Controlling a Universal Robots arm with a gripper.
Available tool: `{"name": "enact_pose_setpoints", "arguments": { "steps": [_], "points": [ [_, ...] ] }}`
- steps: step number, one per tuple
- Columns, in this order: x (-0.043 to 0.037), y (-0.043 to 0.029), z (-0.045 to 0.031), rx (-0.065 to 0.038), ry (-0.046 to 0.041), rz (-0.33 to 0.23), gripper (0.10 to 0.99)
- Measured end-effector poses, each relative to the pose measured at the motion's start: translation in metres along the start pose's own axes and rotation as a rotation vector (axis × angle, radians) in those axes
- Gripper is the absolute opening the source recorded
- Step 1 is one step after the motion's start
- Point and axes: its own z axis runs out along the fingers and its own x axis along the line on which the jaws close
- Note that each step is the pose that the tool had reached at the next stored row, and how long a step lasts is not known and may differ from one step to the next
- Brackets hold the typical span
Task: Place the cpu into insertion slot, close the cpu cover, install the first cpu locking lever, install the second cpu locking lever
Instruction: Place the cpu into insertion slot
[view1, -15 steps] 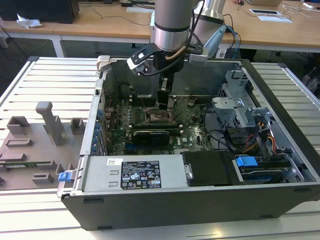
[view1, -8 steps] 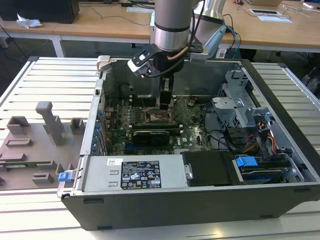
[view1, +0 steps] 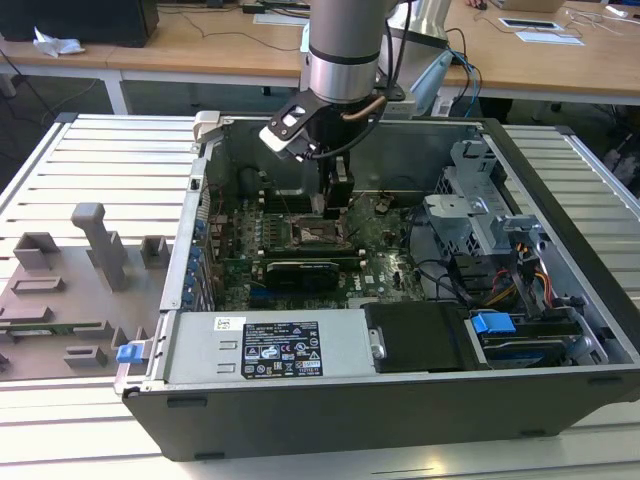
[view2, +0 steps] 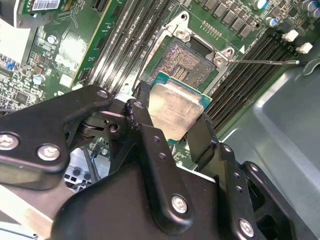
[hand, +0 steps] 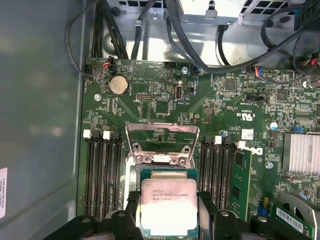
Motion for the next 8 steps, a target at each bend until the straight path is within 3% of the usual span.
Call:
{"name": "enact_pose_setpoints", "arguments": {
  "steps": [8],
  "points": [
    [0.0003,-0.0062,0.0032,0.0,0.0001,0.0,0.541]
  ]
}}
